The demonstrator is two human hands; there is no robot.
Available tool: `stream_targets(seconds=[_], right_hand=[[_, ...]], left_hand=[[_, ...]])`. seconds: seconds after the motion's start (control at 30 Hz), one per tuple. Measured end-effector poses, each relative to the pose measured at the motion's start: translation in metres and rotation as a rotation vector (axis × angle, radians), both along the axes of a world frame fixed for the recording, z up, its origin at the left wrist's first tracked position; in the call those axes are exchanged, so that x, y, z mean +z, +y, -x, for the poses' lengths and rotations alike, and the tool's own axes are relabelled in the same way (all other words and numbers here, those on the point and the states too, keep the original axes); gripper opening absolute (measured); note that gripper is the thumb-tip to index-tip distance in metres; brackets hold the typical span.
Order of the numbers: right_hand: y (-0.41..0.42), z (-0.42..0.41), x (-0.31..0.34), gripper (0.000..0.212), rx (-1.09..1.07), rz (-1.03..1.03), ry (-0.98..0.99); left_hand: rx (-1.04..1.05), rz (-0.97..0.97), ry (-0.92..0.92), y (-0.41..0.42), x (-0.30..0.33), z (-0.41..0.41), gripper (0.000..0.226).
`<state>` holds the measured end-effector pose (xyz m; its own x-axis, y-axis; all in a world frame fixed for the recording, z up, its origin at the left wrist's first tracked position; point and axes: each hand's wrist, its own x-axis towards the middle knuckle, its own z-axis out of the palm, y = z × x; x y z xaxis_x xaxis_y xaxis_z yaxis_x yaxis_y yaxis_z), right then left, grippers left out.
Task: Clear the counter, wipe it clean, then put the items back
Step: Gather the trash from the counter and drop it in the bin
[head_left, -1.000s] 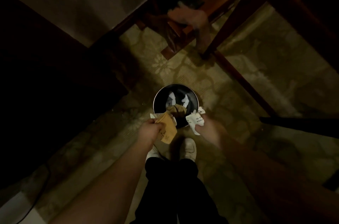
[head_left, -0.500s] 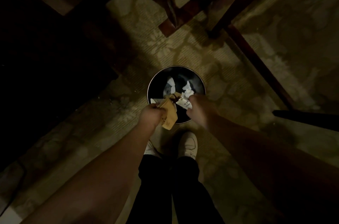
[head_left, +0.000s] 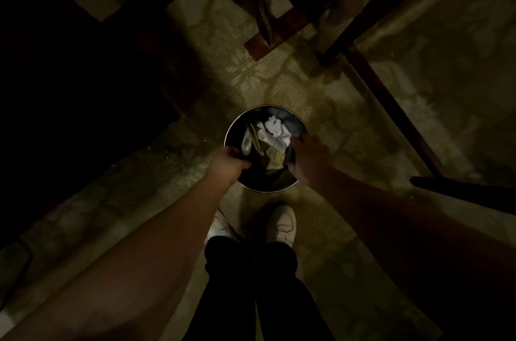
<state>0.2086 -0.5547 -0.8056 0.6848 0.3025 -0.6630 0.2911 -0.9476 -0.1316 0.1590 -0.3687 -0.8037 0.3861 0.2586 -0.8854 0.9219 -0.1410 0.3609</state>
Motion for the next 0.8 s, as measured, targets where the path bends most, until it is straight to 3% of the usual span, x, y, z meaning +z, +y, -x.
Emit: stream_targets(seconds=[0.2,0.43,0.6,0.8], right_hand=[[-0.007,0.001,0.054,0.041,-0.066,-0.01,0.069],[-0.012,-0.006,0.161,0.018,-0.176,-0.218,0.114],[-0.001,-0.004,0.232,0.026,-0.229,-0.185,0.143],[0.022,0.008,0.333,0.029,-0.232,-0.318,0.193]], left_hand=[[-0.139,-0.073,0.012,0.009,0.046,0.015,0.035],[-0.249,-0.159,-0.095,0.018,0.147,0.028,0.025],[-0.329,-0.273,-0.174,0.033,0.225,0.038,0.028],[-0.235,-0.35,-0.275,0.045,0.335,0.06,0.024]])
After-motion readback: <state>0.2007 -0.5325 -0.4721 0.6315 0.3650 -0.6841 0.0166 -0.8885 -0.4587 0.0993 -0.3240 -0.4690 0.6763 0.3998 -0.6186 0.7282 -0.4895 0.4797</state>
